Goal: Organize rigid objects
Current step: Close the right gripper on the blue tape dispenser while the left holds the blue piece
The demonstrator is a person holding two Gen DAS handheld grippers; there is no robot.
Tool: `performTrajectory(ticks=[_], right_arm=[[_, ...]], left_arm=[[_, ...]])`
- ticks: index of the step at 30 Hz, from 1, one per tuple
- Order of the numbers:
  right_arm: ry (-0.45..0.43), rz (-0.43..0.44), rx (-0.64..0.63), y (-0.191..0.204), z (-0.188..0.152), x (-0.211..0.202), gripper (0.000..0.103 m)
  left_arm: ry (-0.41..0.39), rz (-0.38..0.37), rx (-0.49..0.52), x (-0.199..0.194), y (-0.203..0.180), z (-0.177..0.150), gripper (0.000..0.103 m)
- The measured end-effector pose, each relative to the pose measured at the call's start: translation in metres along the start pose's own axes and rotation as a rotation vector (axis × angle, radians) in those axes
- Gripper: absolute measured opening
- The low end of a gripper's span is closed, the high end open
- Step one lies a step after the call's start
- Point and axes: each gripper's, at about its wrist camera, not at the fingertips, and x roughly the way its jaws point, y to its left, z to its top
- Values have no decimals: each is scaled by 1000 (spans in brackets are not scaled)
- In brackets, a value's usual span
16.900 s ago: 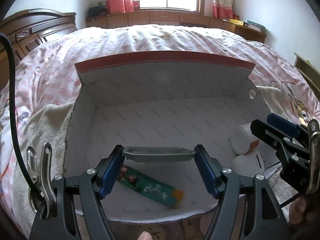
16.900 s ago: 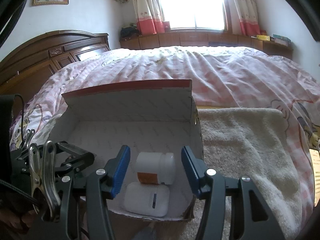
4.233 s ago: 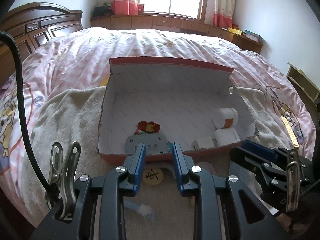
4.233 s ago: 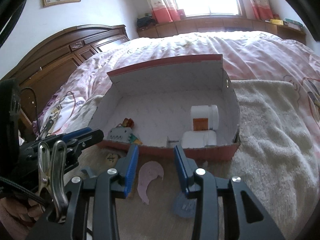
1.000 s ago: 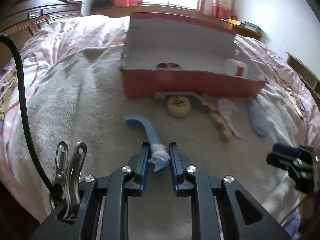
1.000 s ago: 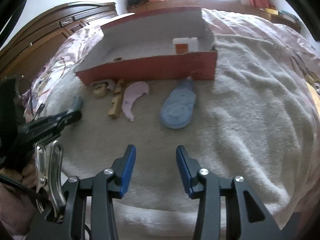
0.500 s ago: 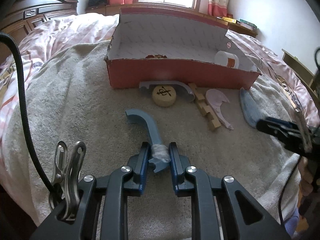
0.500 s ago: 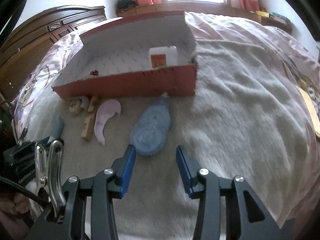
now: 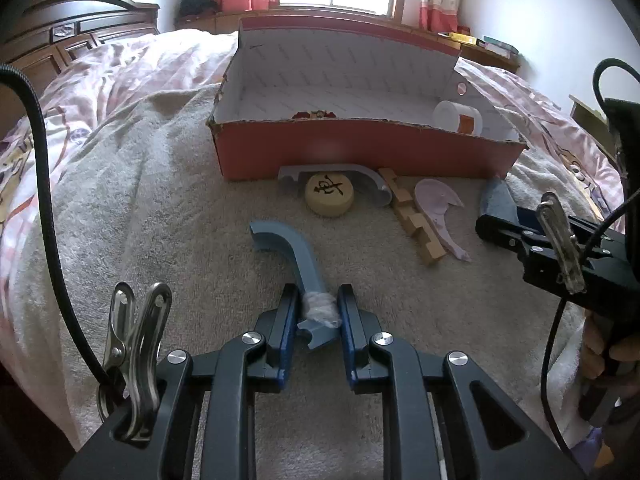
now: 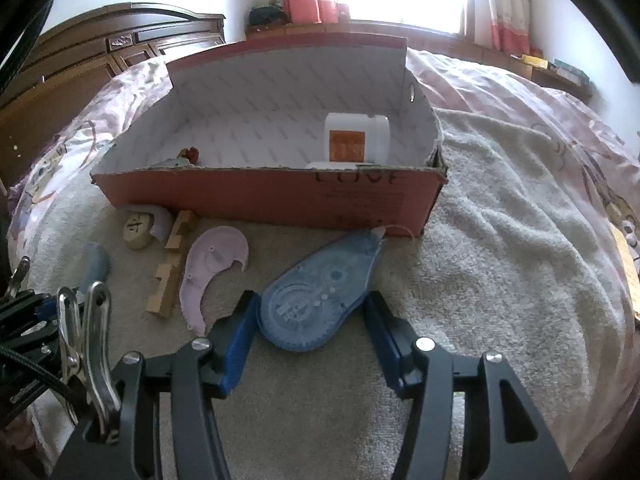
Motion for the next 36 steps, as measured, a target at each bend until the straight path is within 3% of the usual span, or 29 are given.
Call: performTrajectory(ticks=[10,27,32,36], right_arm=[[-15,46,64,-13,-9,-13,46],[-23,83,102,-29,-34,-38,45],[0,70,109,-25,-33,-31,48],[-9,74,97,-19,-28,-25,63]], left_arm=[[-3,0,-26,-7,1,3,19],[-48,-18,-9,-26,-11,9,19],[-47,-18,-11,-26,-10,10,19],[-41,-23,-21,-25,-11,9,19]])
